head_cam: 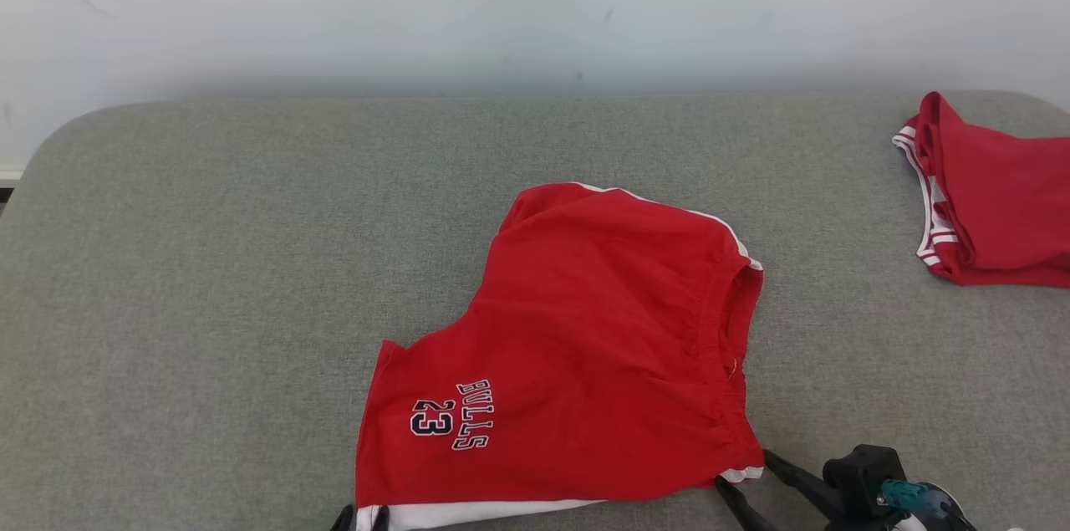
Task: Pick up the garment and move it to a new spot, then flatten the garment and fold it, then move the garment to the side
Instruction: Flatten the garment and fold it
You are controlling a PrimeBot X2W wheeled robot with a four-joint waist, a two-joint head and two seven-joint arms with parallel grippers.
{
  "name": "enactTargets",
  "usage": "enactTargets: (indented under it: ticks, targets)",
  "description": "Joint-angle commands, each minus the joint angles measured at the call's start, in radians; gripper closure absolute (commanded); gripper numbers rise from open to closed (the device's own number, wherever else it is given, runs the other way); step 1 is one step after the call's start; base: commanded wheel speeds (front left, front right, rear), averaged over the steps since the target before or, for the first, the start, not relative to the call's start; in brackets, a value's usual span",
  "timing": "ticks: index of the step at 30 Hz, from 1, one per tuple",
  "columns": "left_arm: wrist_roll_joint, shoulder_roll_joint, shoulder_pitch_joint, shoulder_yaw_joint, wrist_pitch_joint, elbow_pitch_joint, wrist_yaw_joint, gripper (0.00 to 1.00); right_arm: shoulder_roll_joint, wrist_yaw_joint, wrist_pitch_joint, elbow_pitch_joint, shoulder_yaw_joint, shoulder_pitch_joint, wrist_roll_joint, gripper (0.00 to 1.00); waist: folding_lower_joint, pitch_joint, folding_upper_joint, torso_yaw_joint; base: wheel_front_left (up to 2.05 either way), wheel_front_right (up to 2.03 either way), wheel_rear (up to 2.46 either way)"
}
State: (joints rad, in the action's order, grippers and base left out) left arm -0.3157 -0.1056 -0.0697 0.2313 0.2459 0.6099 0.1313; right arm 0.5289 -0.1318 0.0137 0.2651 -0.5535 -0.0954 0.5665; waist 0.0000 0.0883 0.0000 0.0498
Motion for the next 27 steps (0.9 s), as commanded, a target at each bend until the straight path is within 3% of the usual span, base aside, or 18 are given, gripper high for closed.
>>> enactTargets:
  ticks: [1, 2, 12, 21, 25, 27]
  targets:
    - [-0.028, -0.001, -0.025, 0.016, 0.005, 0.024, -0.002, 0.96, -0.008, 0.003, 0.01, 0.016, -0.014, -0.022, 0.007, 1.0, 0.0, -0.002, 0.0, 0.004, 0.0, 0.0, 0.0]
    - [-0.043, 0.003, -0.032, 0.025, 0.006, 0.034, -0.002, 1.0, -0.008, 0.003, 0.014, 0.024, -0.02, -0.026, 0.009, 1.0, 0.0, -0.003, 0.0, 0.006, 0.0, 0.0, 0.0]
    - [-0.09, -0.031, -0.043, 0.045, 0.019, 0.062, -0.002, 1.0, 0.01, 0.003, 0.053, 0.021, -0.073, -0.021, 0.052, 1.0, 0.0, -0.037, 0.0, 0.002, 0.0, 0.0, 0.0]
    - [-0.062, -0.084, 0.014, -0.022, 0.019, -0.167, -0.021, 1.0, 0.045, 0.003, 0.021, -0.134, -0.028, 0.0, 0.095, 1.0, 0.0, -0.048, 0.0, -0.03, 0.0, 0.0, 0.0]
    - [-0.06, -0.128, -0.066, -0.032, -0.022, -0.29, -0.021, 1.0, 0.041, 0.003, -0.024, -0.205, -0.001, -0.062, 0.13, 1.0, 0.0, -0.037, 0.0, -0.046, 0.0, 0.0, 0.0]
    - [-0.051, -0.177, -0.175, -0.021, -0.094, -0.366, -0.014, 1.0, 0.039, 0.003, -0.058, -0.238, 0.016, -0.151, 0.168, 1.0, 0.0, -0.01, 0.0, -0.061, 0.0, 0.0, 0.0]
